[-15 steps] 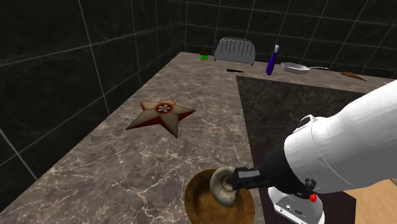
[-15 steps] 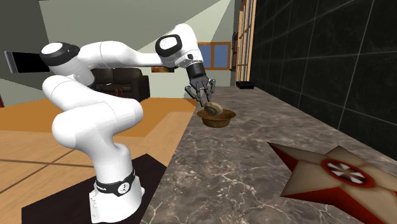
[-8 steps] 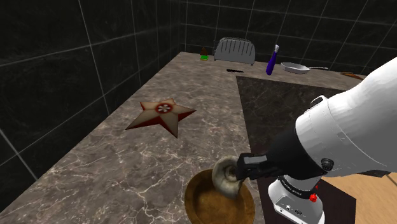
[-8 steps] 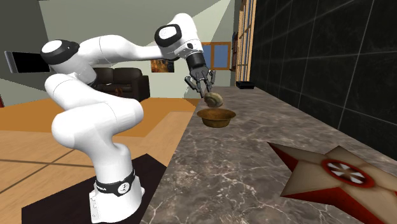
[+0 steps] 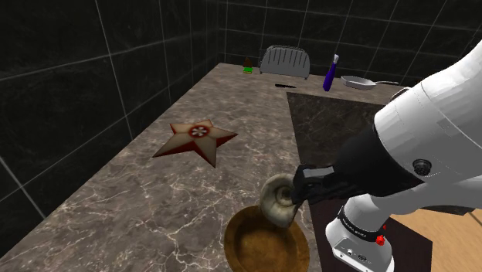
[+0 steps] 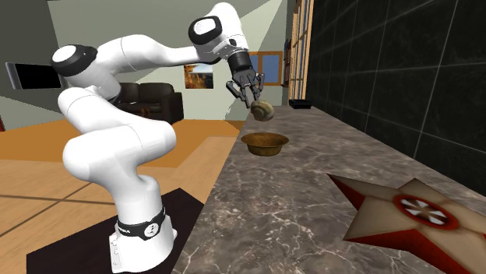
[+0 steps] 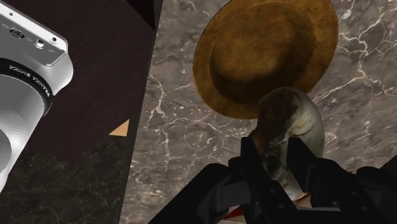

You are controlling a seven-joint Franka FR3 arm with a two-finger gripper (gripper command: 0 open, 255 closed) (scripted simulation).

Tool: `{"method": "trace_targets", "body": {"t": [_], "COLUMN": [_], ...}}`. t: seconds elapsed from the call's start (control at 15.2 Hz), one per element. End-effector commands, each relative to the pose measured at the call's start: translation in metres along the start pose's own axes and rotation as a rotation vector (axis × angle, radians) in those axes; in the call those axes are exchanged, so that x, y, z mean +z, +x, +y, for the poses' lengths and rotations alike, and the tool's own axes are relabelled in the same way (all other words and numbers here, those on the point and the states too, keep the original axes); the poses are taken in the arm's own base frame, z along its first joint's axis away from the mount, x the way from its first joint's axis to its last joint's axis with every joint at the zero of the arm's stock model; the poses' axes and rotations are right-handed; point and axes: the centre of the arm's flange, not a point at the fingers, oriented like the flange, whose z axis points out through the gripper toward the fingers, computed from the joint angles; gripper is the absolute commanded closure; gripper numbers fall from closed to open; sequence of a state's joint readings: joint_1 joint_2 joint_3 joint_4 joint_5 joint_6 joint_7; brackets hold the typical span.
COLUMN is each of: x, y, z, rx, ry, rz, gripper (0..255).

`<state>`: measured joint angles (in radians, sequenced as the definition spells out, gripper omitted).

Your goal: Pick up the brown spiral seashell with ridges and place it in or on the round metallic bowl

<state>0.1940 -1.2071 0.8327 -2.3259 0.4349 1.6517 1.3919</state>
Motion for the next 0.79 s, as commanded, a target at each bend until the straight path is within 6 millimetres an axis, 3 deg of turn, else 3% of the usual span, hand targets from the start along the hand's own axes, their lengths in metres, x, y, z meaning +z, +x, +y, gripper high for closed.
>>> {"method": "trace_targets", "body": {"t": [0.0,0.07,0.73], "x": [-0.010,-0.023,0.025], "y": [0.005,0.011,-0.009], "z": [-0.010,-0.027,-0.015], "rx": [0.000,0.000,0.000], "ry": [0.000,0.000,0.000], "rz": [0.000,0.000,0.000], "gripper": [255,255,255]}}
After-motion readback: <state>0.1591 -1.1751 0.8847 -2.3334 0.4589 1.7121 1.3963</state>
